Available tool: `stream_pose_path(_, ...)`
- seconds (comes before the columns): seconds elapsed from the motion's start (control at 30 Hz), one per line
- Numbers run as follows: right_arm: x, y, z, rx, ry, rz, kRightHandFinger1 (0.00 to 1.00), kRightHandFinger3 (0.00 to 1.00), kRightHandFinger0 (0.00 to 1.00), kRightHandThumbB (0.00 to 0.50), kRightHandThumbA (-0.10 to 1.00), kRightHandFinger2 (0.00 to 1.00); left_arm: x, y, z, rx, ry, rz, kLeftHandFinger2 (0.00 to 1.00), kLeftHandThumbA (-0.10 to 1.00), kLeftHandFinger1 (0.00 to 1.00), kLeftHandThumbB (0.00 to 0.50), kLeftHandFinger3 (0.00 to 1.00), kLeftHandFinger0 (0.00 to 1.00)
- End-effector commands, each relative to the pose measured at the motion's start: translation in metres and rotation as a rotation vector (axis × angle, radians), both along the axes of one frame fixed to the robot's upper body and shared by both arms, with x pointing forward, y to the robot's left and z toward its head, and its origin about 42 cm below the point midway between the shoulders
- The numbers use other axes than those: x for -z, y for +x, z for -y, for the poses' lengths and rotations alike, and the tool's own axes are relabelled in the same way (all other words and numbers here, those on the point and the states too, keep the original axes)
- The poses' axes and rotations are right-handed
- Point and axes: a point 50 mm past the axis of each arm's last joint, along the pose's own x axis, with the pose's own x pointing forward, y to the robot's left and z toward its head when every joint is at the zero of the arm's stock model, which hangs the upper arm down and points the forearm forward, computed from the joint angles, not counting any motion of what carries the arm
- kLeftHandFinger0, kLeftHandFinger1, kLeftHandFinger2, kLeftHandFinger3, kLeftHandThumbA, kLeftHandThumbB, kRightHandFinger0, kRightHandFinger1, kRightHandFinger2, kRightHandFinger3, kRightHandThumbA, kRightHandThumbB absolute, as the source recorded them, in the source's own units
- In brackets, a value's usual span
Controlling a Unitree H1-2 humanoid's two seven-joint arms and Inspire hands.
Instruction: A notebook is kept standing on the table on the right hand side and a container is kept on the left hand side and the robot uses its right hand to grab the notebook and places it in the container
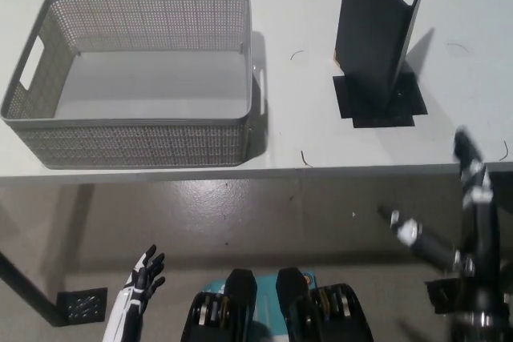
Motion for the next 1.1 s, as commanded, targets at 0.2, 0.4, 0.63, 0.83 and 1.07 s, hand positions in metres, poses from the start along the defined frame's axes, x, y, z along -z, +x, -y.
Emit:
stream_pose_path(0.2,-0.073,0.099,0.0,0.122,0.017,0.062,1.0,1.0,1.0,0.365,1.0,1.0,-0.009,0.001,0.001,0.024,0.019,0.081,1.0,1.0,1.0,0.268,1.0,1.0)
stream_pose_path(0.4,-0.092,0.16,0.0,0.144,0.079,-0.014,1.0,1.0,1.0,0.365,1.0,1.0,-0.008,0.001,0.003,0.026,0.014,0.083,1.0,1.0,1.0,0.253,1.0,1.0)
stream_pose_path(0.63,-0.087,0.202,0.0,0.173,0.117,-0.147,1.0,1.0,1.0,0.408,1.0,1.0,-0.007,0.001,0.003,0.024,0.014,0.08,1.0,1.0,1.0,0.268,1.0,1.0)
stream_pose_path(0.83,-0.078,0.237,-0.004,0.216,0.15,-0.263,1.0,1.0,1.0,0.446,1.0,1.0,-0.007,0.0,0.003,0.026,0.022,0.083,1.0,1.0,1.0,0.275,1.0,1.0)
stream_pose_path(1.07,-0.077,0.262,-0.015,0.161,0.244,-0.462,1.0,1.0,1.0,0.46,0.99,1.0,-0.007,0.002,0.006,0.041,0.018,0.082,1.0,1.0,1.0,0.277,1.0,1.0)
